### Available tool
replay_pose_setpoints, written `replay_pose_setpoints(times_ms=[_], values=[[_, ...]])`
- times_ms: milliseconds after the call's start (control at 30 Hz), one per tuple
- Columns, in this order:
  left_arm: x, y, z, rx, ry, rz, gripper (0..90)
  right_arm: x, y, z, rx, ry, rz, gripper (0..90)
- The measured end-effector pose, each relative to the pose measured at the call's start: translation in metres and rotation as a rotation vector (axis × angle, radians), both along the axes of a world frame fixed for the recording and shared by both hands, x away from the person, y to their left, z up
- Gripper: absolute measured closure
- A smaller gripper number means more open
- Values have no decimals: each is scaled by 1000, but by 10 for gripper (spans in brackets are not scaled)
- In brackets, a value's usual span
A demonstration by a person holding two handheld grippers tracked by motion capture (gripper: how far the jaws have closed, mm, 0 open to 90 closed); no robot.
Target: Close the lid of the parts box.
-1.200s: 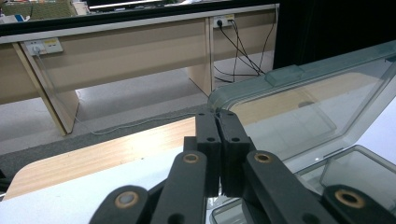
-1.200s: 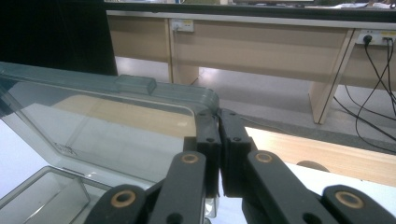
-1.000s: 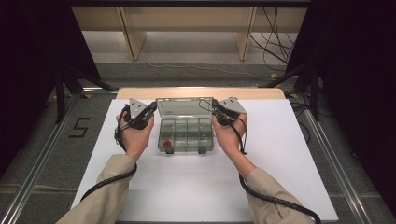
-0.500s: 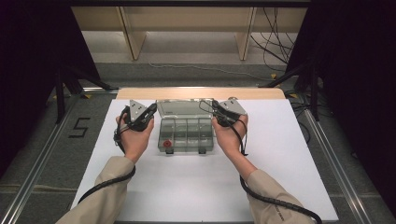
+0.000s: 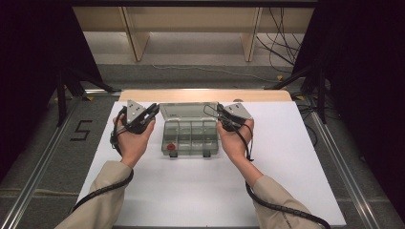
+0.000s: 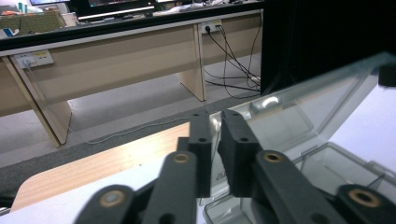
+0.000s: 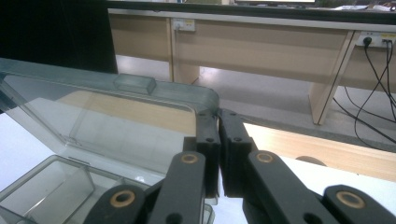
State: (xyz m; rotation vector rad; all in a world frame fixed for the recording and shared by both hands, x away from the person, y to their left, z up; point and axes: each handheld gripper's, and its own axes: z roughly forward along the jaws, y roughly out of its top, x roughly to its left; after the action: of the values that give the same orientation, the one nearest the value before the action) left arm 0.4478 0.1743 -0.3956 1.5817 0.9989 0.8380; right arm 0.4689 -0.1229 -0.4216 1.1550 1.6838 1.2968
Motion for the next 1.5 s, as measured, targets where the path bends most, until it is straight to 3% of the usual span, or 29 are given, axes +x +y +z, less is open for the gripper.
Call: replay_pose_setpoints(times_ms=[67, 267, 533, 1000, 1400, 1500], values=[[1, -3, 5, -6, 0, 6, 894, -2, 0, 0, 2, 3, 0, 880], [7, -12, 12, -2, 0, 13, 899, -4, 0, -2, -2, -5, 2, 879], [14, -13, 8, 12, 20, 2, 900, -11, -3, -4, -3, 0, 17, 874], [13, -15, 7, 27, 28, -15, 900, -19, -6, -8, -8, 5, 38, 853], [12, -17, 4, 37, 44, -27, 900, -24, -13, -10, -14, 22, 72, 747], [12, -16, 3, 42, 49, -32, 900, -26, -17, -10, -12, 54, 89, 701]])
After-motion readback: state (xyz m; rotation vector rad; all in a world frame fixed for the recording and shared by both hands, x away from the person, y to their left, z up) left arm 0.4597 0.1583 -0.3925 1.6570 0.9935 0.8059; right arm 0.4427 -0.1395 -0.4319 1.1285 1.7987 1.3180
